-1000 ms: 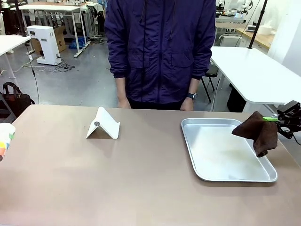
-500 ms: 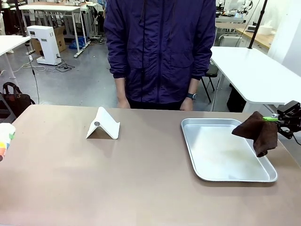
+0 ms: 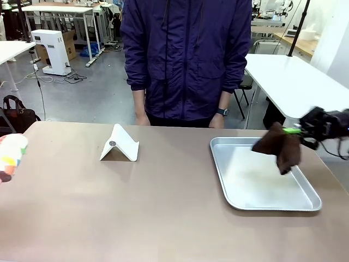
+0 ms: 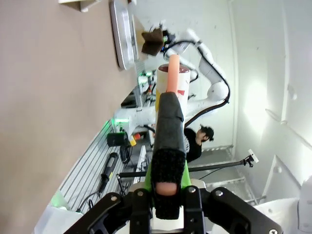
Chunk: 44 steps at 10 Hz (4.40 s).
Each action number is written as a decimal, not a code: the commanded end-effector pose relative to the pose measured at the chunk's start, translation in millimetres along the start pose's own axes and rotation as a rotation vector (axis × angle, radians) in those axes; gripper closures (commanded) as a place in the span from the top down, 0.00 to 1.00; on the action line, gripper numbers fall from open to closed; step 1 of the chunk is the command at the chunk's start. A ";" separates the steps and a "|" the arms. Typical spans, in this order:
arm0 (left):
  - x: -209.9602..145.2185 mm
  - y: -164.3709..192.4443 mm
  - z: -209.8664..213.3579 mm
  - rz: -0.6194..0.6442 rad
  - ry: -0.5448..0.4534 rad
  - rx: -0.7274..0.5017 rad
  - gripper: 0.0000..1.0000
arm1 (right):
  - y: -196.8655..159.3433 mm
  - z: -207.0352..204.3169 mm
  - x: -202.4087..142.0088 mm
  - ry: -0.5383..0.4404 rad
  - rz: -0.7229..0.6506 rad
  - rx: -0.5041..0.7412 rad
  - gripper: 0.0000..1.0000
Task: Clean the surface of the table.
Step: Return the Lint Roller and towel to their original positions.
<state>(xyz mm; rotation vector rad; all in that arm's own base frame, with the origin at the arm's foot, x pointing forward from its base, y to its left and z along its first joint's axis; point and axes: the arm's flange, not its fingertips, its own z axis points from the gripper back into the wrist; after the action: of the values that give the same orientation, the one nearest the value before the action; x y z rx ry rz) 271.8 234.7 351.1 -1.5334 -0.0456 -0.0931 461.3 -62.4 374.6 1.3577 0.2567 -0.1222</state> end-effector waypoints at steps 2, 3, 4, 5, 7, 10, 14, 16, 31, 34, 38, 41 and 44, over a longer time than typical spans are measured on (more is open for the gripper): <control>52.9 -82.7 -104.8 0.070 0.100 0.166 0.22 | 63.2 -90.6 32.5 -0.047 -0.004 -0.056 0.09; 71.0 -104.8 -141.5 0.120 0.090 0.212 0.22 | 77.8 -125.6 41.8 -0.065 -0.010 -0.045 0.09; 92.2 -125.9 -175.0 0.152 0.077 0.270 0.22 | 90.2 -161.9 51.7 -0.079 -0.006 -0.053 0.09; 112.1 -142.3 -204.7 0.152 0.013 0.337 0.22 | 95.8 -197.2 60.7 -0.107 -0.014 -0.098 0.09; 146.2 -159.0 -255.7 0.140 -0.005 0.538 0.22 | 88.4 -257.4 72.5 -0.129 -0.058 -0.230 0.09; 188.8 -159.5 -314.6 0.149 -0.041 0.732 0.22 | 58.1 -307.6 71.8 -0.190 -0.151 -0.363 0.09; 229.5 -129.7 -342.5 0.206 -0.077 0.815 0.22 | 29.8 -295.4 83.6 -0.310 -0.248 -0.598 0.09; 241.0 -119.7 -342.3 0.218 -0.083 0.844 0.22 | 18.9 -288.7 90.1 -0.301 -0.257 -0.680 0.09; 330.4 -106.6 -370.1 0.317 -0.008 1.079 0.22 | 8.7 -284.8 87.9 -0.307 -0.242 -0.667 0.09; 335.6 -94.8 -372.5 0.323 0.010 1.147 0.22 | 8.7 -284.8 87.9 -0.307 -0.242 -0.667 0.09; 332.3 -78.2 -372.8 0.323 0.047 1.177 0.22 | 8.7 -284.8 87.9 -0.307 -0.242 -0.667 0.09; 334.6 -67.5 -371.1 0.334 0.060 1.204 0.22 | 8.7 -284.8 87.9 -0.307 -0.242 -0.667 0.09; 338.0 -62.9 -367.5 0.347 0.059 1.200 0.22 | 8.7 -284.8 87.9 -0.307 -0.242 -0.667 0.09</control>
<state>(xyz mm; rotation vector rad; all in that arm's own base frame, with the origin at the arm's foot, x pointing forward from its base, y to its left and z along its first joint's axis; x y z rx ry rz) 587.6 -151.7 435.4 -0.3683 0.1627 0.1450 516.6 222.5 304.8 0.6198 0.1814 -0.4034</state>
